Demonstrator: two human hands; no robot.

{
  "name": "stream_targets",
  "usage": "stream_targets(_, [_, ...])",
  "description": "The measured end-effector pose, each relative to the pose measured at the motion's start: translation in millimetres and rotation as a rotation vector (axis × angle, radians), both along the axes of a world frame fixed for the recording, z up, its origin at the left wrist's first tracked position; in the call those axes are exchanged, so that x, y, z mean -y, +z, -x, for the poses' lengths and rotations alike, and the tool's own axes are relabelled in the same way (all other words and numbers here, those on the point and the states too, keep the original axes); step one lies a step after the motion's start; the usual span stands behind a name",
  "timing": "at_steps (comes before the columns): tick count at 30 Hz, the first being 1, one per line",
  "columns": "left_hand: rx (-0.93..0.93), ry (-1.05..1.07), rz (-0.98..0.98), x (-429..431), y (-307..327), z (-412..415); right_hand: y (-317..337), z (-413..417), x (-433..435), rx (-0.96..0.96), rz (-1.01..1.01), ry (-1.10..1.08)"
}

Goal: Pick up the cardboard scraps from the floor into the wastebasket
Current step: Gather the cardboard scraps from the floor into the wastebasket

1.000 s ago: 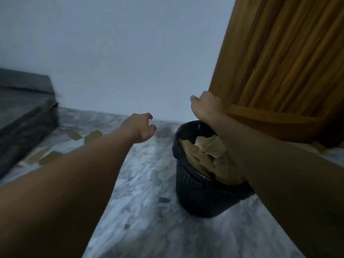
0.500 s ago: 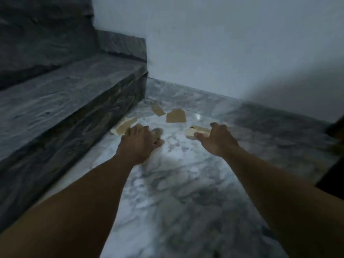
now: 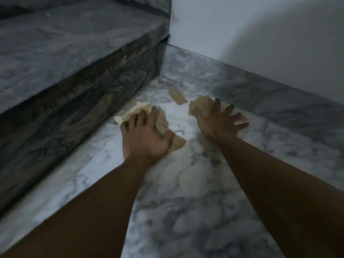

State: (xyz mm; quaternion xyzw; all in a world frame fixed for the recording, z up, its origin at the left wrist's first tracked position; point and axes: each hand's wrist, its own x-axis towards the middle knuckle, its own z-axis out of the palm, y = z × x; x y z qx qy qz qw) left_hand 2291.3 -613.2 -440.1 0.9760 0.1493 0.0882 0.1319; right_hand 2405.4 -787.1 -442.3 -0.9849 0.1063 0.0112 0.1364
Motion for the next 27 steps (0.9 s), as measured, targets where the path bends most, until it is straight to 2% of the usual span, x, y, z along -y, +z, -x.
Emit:
stream_targets(3, [-0.004,0.007,0.012,1.7,1.4,0.8,12.3,-22.5,-40.7,-0.061,-0.106,-0.008])
stream_targets(8, [-0.114,-0.004,0.033,-2.1,0.1,-3.3,20.6,-46.1,-77.0,-0.179,-0.099,0.043])
stream_targets(14, [-0.053,0.051,-0.009,-0.7,4.0,-1.1,22.4,-59.1,-100.0,-0.210,-0.098,0.033])
stream_targets(22, [-0.096,0.051,0.039,-2.3,1.5,-2.3,16.9,-60.3,-106.9,-0.066,-0.116,0.065])
stream_targets(27, [-0.083,0.072,0.020,-2.3,1.6,-1.4,15.8,-66.4,-112.0,-0.205,-0.063,0.239])
